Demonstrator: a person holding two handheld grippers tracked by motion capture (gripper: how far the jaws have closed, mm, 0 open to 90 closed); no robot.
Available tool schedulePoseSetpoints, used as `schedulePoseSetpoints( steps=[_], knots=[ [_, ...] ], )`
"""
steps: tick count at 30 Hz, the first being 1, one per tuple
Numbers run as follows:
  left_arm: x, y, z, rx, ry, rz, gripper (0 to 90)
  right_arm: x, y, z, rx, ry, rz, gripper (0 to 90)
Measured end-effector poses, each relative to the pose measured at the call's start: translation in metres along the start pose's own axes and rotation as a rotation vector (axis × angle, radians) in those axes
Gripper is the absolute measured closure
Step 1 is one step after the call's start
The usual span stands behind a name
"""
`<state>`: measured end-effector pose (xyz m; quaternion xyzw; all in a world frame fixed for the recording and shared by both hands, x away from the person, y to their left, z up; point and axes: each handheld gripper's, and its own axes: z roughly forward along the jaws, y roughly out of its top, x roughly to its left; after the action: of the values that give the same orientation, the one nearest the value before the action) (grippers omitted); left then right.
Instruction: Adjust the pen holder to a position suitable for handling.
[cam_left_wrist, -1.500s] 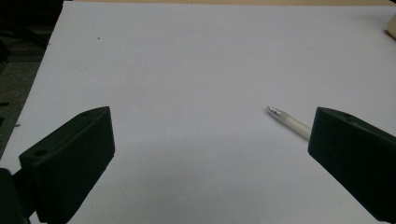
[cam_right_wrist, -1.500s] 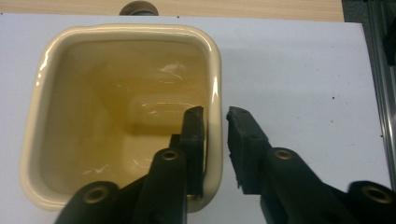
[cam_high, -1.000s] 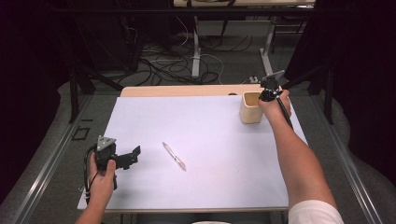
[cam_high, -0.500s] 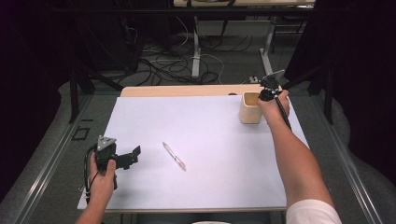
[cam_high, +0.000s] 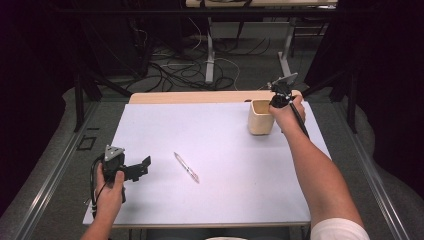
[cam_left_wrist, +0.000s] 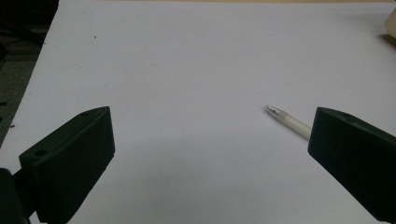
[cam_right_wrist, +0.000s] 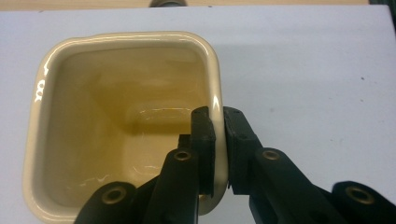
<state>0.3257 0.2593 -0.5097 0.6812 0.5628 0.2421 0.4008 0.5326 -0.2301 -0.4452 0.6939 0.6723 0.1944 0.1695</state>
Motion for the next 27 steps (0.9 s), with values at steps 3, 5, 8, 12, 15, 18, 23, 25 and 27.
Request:
schedulePoseSetpoints(
  steps=[3,5,8,12,15,18,23,25,27],
  knots=[
    [0.0,0.0,0.0,0.001,0.0,-0.001,0.3,0.007,-0.002,-0.005,0.0,0.032,-0.051,84.2],
    [0.0,0.0,0.0,-0.001,0.001,0.0,0.3,0.011,-0.004,-0.007,-0.004,0.063,-0.094,84.2],
    [0.0,0.0,0.0,0.002,0.001,0.0,0.4,0.018,-0.008,-0.011,-0.007,0.109,-0.176,84.2],
    [0.0,0.0,0.0,0.004,0.002,0.001,0.4,0.026,-0.015,-0.017,-0.037,0.174,-0.308,84.2],
    [0.0,0.0,0.0,0.003,0.001,0.0,0.4,0.031,-0.021,-0.021,-0.061,0.235,-0.4,84.2],
    [0.0,0.0,0.0,0.004,0.001,0.0,0.4,0.043,-0.029,-0.029,-0.062,0.308,-0.545,84.2],
    [0.0,0.0,0.0,0.003,-0.001,0.002,0.4,0.056,-0.038,-0.038,-0.062,0.353,-0.675,84.2],
    [0.0,0.0,0.0,0.003,-0.001,0.002,0.4,0.062,-0.043,-0.041,-0.078,0.398,-0.725,84.2],
    [0.0,0.0,0.0,0.003,-0.002,0.003,0.4,0.071,-0.049,-0.048,-0.043,0.421,-0.781,84.2]
  ],
)
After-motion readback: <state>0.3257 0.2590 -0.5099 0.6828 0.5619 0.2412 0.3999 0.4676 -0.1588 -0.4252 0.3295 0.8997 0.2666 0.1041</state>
